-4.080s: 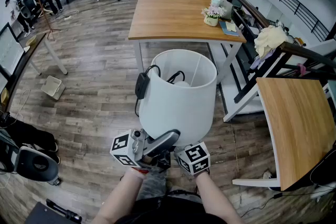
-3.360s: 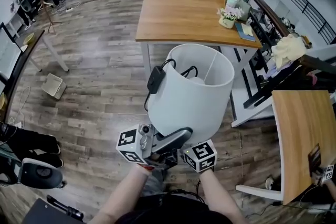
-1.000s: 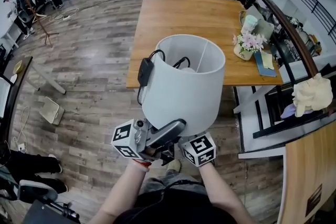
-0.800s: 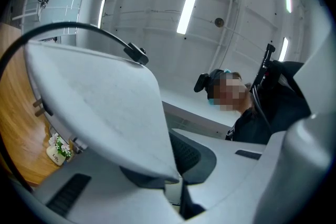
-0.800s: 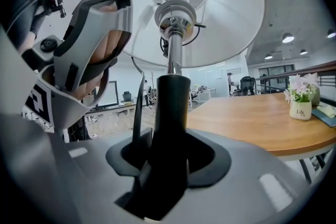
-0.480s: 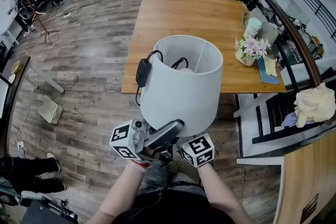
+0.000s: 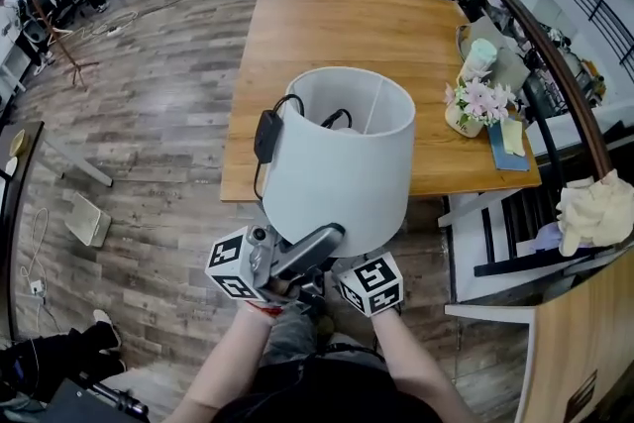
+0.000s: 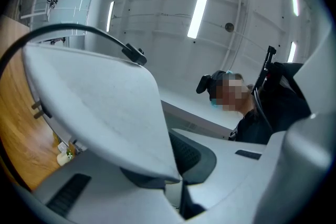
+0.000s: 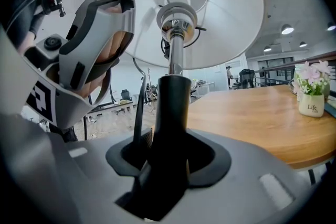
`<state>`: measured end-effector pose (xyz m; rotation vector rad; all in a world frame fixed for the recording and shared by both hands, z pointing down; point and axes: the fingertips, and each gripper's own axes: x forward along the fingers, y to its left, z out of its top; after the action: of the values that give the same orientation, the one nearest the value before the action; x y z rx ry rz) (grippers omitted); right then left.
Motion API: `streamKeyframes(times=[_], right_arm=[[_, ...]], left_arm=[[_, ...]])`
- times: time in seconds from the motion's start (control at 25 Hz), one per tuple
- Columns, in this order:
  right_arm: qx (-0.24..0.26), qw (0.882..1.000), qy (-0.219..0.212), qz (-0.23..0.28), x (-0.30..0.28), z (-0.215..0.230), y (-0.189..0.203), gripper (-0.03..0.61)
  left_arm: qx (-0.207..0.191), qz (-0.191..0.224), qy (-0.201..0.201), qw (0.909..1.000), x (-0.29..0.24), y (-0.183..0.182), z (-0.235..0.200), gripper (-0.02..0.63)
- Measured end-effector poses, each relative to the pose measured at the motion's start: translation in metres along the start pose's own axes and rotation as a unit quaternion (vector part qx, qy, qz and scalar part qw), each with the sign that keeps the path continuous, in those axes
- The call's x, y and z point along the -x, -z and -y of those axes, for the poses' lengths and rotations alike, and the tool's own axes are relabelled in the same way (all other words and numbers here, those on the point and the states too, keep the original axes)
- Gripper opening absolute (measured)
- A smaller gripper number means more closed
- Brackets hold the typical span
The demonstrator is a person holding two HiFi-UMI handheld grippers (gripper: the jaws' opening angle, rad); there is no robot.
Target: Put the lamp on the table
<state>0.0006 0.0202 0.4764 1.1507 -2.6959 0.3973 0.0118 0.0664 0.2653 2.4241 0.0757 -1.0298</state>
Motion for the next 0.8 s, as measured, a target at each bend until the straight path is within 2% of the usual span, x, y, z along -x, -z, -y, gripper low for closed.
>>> streamKeyframes(times=[0.4,0.8], right_arm=[[0.006,1.0,0.013,-0.005,-0.065,0.053,-0.027,0.196],[-0.002,0.999,0.028,-0.021,-0.112,0.089,-0.037,0.196]], left_arm=[[0.0,0.005,0.013,0.9999,-0.003,-0.048,-0.072,0.005],[0.022,0.01,0.014,0.9996,0.001,-0.081,-0.129,0.005]])
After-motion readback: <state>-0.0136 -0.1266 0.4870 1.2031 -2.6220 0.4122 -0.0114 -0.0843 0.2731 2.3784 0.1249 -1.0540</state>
